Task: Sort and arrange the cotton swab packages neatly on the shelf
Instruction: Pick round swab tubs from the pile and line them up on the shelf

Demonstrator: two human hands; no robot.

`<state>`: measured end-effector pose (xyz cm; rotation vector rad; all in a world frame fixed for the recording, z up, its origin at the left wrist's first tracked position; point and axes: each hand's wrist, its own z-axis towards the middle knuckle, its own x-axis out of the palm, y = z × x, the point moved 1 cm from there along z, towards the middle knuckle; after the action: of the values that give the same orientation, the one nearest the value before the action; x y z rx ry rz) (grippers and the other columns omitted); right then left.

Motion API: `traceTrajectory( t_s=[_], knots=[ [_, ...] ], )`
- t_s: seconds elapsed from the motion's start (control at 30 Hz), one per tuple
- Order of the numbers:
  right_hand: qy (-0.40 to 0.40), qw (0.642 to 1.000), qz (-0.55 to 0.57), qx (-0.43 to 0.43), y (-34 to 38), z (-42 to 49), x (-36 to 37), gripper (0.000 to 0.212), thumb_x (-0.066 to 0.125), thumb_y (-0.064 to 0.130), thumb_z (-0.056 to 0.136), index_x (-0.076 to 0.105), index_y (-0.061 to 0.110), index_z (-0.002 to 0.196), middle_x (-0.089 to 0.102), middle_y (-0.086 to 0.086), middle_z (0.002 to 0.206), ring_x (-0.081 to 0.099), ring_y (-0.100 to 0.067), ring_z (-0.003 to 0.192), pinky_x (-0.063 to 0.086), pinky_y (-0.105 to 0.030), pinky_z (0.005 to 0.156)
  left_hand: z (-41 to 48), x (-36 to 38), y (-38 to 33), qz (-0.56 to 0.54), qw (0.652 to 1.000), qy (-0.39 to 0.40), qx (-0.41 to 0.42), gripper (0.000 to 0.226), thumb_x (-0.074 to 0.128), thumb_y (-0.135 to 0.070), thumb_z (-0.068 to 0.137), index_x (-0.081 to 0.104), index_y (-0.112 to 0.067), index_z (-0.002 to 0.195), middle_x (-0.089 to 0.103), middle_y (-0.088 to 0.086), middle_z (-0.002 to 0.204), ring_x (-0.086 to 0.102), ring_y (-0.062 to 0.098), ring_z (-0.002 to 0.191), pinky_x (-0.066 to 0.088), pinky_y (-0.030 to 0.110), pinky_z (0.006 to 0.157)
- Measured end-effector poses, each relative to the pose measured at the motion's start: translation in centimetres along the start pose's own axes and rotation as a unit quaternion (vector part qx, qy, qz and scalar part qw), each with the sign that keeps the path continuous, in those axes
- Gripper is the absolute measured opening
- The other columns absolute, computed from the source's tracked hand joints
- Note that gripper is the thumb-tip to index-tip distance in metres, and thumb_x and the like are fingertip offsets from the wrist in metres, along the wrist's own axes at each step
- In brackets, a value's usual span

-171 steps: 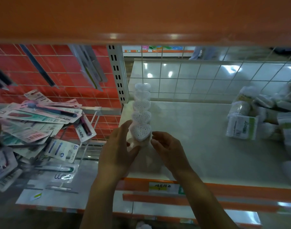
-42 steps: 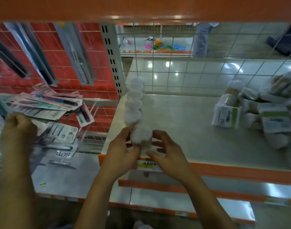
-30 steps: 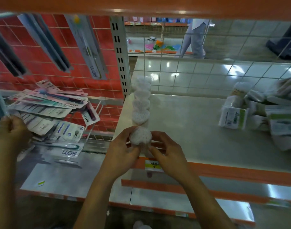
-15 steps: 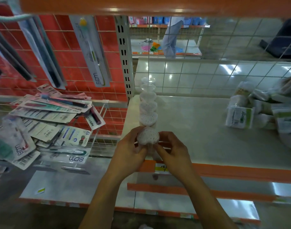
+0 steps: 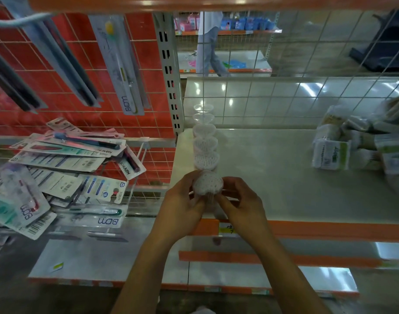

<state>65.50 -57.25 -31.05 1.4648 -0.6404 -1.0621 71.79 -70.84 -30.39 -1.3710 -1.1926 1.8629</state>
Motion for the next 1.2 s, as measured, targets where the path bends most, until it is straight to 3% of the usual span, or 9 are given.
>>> traceTrajectory(
  t_s=[0.17,0.37,0.57,0.63,0.77,0.97,1.13,1.2],
  knots=[
    [-0.004,1.000,-0.005,-0.004,0.0,0.1,0.2,0.024,0.064,0.026,0.086,0.050,0.044,0.095,0.061,0.026,0.095,0.057,0.014,0.092,0.046,-0.004,0.073,0.1,-0.1,0.1,0.005,1.000,-0.003,0.007,0.045,0.064,-0.018,0.089,0.047,-0.027,0.130,0.051,-0.018,0.116,0.052,0.007,0.116,0.048,0.018,0.093],
    [-0.006,1.000,-0.004,-0.006,-0.2,0.1,0.3,0.024,0.064,0.025,0.086,0.051,0.043,0.096,0.062,0.025,0.096,0.058,0.011,0.094,0.047,-0.006,0.075,0.1,-0.1,0.3,0.007,1.000,-0.002,0.009,0.044,0.063,-0.019,0.089,0.047,-0.028,0.129,0.053,-0.013,0.121,0.053,0.010,0.118,0.048,0.030,0.098],
    [-0.011,1.000,-0.002,0.003,-0.4,0.1,0.4,0.023,0.065,0.027,0.086,0.052,0.043,0.097,0.062,0.025,0.096,0.058,0.010,0.094,0.048,-0.008,0.076,0.1,-0.2,0.5,0.017,1.000,-0.005,0.013,0.043,0.063,-0.017,0.090,0.047,-0.030,0.127,0.053,-0.023,0.112,0.053,0.002,0.111,0.046,0.010,0.088],
    [-0.013,1.000,-0.003,0.004,-0.4,0.0,0.4,0.023,0.064,0.027,0.086,0.052,0.043,0.097,0.063,0.025,0.097,0.059,0.010,0.094,0.048,-0.008,0.076,0.1,-0.2,0.4,0.022,1.000,-0.004,0.015,0.043,0.063,-0.017,0.090,0.048,-0.026,0.129,0.055,-0.019,0.113,0.054,0.004,0.110,0.046,0.008,0.086],
    [-0.016,1.000,-0.010,0.006,-0.4,0.0,0.6,0.023,0.063,0.028,0.086,0.051,0.045,0.096,0.062,0.025,0.097,0.059,0.009,0.095,0.047,-0.007,0.076,0.1,-0.3,0.3,0.037,0.999,0.002,0.013,0.045,0.062,-0.020,0.090,0.047,-0.022,0.133,0.054,-0.012,0.116,0.053,0.007,0.111,0.044,0.009,0.086],
    [-0.022,1.000,-0.017,0.010,-0.5,-0.1,0.7,0.022,0.063,0.031,0.086,0.051,0.046,0.096,0.062,0.026,0.097,0.058,0.009,0.095,0.048,-0.009,0.077,0.0,-0.4,0.2,0.042,0.999,0.006,0.012,0.044,0.061,-0.019,0.091,0.047,-0.023,0.132,0.055,-0.010,0.118,0.055,0.011,0.113,0.048,0.024,0.093],
    [-0.036,0.998,-0.040,0.014,-0.9,-0.2,0.8,0.024,0.063,0.034,0.086,0.055,0.035,0.108,0.063,0.018,0.105,0.059,0.001,0.101,0.051,-0.021,0.083,-0.2,-0.9,0.2,0.080,0.997,-0.005,0.000,0.051,0.061,-0.016,0.090,0.043,-0.019,0.137,0.052,-0.010,0.122,0.049,0.003,0.114,0.041,0.011,0.089],
    [-0.052,0.997,-0.062,0.014,-1.1,-0.4,0.4,0.030,0.065,0.030,0.086,0.056,0.029,0.115,0.062,0.014,0.109,0.058,-0.003,0.103,0.051,-0.024,0.085,-0.4,-1.6,0.1,0.108,0.994,-0.024,-0.006,0.058,0.061,-0.014,0.089,0.038,-0.018,0.141,0.051,-0.003,0.133,0.047,0.008,0.120,0.042,0.024,0.097]
  ],
)
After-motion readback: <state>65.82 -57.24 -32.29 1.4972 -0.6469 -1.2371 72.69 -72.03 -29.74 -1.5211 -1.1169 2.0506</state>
